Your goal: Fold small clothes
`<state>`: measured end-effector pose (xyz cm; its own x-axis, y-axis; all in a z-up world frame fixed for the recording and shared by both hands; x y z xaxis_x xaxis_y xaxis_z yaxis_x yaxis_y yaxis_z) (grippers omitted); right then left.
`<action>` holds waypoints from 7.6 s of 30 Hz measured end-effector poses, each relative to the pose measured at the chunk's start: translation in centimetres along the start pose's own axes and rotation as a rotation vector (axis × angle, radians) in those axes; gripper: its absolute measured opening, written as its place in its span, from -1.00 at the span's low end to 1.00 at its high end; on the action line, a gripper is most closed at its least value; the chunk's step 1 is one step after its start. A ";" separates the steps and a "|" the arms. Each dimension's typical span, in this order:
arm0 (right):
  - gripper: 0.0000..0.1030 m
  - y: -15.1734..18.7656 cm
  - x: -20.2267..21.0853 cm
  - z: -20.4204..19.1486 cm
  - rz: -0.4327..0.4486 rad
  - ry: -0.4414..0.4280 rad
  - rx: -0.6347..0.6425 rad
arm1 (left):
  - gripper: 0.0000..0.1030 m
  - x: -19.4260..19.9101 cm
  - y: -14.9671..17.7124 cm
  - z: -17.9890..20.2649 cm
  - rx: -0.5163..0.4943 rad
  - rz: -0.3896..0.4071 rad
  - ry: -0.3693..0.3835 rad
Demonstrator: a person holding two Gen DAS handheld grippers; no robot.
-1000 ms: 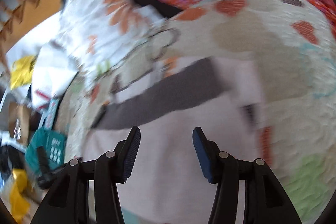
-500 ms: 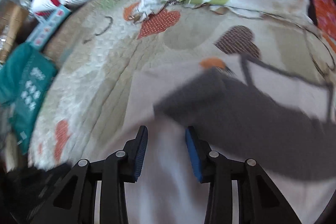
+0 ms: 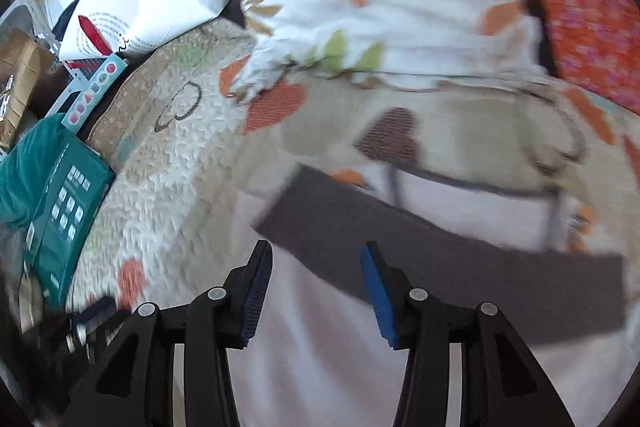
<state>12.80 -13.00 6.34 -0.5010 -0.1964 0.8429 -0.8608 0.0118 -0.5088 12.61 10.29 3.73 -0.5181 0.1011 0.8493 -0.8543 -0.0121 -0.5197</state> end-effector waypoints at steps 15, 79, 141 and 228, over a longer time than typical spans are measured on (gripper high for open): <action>0.26 20.9 12.7 23.1 0.086 0.096 -0.546 | -0.18 2.6 5.4 14.0 -0.132 -0.034 0.282; 0.28 7.4 3.2 1.6 0.058 -0.129 -0.161 | 0.25 -1.8 0.4 3.3 0.248 -0.152 0.464; -0.86 -6.2 -13.4 -11.1 -0.105 -0.127 0.092 | -0.30 -0.9 1.9 -1.0 0.344 -0.173 0.232; -0.22 18.5 4.4 1.8 -0.021 -0.261 -0.120 | 0.99 15.9 7.2 0.2 0.233 0.611 -0.133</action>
<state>-5.16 -15.38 0.35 -0.4559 -0.4433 0.7718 -0.8832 0.1179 -0.4539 -1.80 11.64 13.52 -0.9000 -0.1153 0.4205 -0.3845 -0.2447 -0.8901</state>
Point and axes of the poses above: each gripper's, at about its wrist camera, not at the fingertips, and x roughly against the way its jaws point, z to its right, y to its underside, the point moved 4 cm from there along -x, roughly the way its jaws point, and after that the axes turned 7 degrees about x, right-handed, at the moved point
